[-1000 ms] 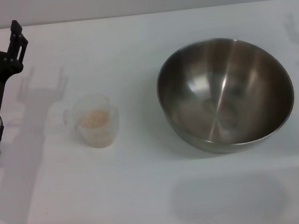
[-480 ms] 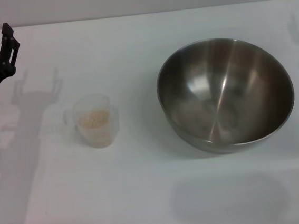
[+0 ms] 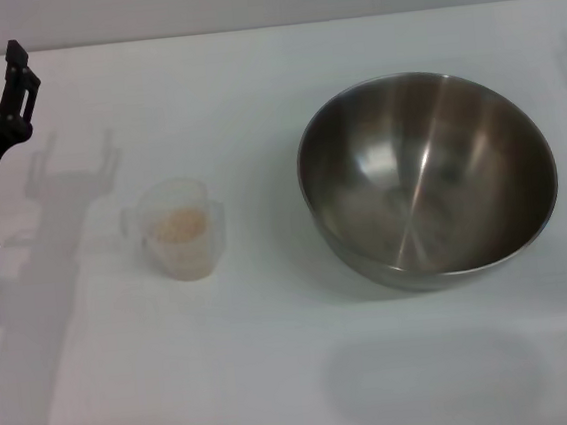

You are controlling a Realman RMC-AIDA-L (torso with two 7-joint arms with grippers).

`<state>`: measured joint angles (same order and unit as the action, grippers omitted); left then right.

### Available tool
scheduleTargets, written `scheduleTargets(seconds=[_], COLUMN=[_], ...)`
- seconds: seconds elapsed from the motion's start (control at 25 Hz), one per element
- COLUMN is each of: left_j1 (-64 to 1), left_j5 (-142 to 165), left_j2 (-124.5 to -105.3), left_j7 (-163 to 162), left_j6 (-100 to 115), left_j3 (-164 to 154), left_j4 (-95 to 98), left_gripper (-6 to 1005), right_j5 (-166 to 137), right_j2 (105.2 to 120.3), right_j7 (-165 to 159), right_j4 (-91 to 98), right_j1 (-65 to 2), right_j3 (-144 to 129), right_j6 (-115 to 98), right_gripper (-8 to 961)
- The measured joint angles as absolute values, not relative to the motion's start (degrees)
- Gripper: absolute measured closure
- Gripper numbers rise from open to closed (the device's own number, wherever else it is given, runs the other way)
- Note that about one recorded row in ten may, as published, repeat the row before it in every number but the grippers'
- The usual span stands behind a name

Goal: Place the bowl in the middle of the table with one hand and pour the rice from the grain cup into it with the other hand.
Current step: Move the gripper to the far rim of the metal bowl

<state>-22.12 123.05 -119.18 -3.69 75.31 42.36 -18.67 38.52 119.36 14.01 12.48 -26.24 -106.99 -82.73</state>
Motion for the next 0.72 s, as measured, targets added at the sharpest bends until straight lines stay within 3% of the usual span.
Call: scheduleTargets(seconds=[0.36,0.72], left_j1=[-21.53,-20.95], left_j5=[123.37,123.48], left_j2=[-119.18,-119.18], left_j7=[-3.81,-3.79], left_j6=[75.89,75.74], left_j3=[42.09,41.42], left_j4=[-19.25,-19.1], left_gripper=[256,256], right_j5=[38.59,39.0], right_j2=[119.38,119.44], right_j7=[18.03,26.41], right_j4=[16.75,43.79], right_j1=[-25.77,-18.44], right_j3=[-106.71,-104.94], right_j6=[-78.0,-50.09], right_gripper=[289,290])
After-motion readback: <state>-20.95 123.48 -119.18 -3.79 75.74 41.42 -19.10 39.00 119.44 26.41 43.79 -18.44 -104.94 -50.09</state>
